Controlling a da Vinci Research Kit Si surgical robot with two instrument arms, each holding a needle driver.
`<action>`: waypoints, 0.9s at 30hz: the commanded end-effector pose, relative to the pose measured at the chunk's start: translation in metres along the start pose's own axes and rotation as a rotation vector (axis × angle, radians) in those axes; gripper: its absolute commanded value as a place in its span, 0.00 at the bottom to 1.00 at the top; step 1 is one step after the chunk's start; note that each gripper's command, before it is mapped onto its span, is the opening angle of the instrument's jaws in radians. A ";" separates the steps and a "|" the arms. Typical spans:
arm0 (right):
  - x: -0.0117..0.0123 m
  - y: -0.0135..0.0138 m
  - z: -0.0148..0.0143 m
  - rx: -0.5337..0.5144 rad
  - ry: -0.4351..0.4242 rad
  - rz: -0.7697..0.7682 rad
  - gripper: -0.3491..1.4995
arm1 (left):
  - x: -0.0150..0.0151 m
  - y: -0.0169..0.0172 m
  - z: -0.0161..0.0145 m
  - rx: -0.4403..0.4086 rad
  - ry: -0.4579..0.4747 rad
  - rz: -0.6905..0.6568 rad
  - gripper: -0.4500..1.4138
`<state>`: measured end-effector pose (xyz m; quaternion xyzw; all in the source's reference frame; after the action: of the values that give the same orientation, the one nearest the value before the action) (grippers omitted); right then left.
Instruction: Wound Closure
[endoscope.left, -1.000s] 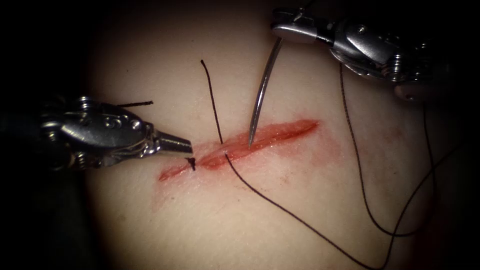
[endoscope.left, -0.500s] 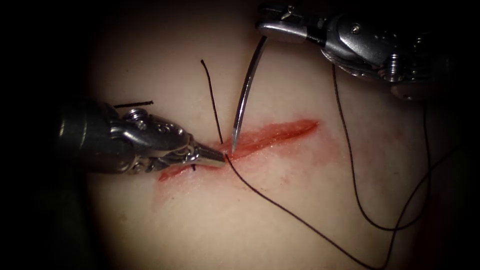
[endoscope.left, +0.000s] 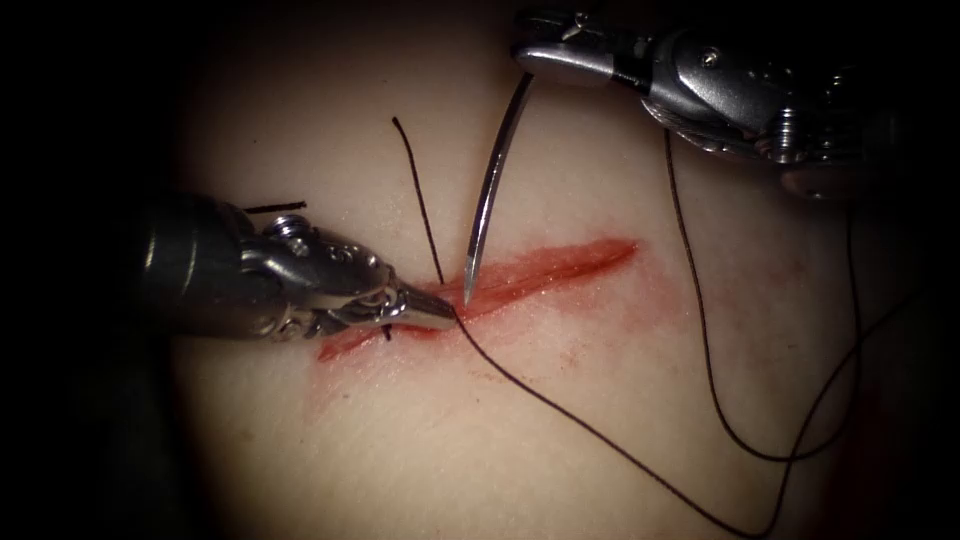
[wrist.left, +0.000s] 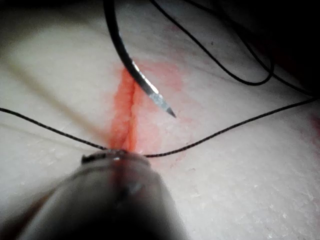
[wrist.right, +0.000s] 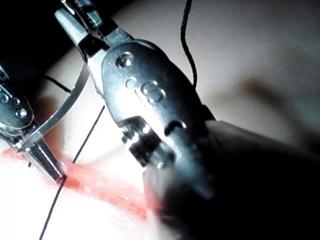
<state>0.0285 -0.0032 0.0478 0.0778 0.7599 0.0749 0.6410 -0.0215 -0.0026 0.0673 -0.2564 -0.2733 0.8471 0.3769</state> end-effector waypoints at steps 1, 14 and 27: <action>-0.0002 0.0003 0.0009 0.002 0.000 -0.002 0.00 | -0.0003 -0.0002 0.0010 0.010 -0.002 0.004 0.00; -0.0003 0.0004 0.0009 0.012 -0.031 -0.001 0.00 | -0.0012 -0.0009 0.0016 0.139 -0.113 0.043 0.00; -0.0001 0.0000 0.0013 0.022 -0.053 -0.001 0.00 | -0.0011 0.0008 0.0033 0.392 -0.169 0.013 0.00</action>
<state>0.0289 -0.0035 0.0475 0.0876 0.7421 0.0644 0.6614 -0.0235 -0.0052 0.0691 -0.1015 -0.1424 0.9046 0.3888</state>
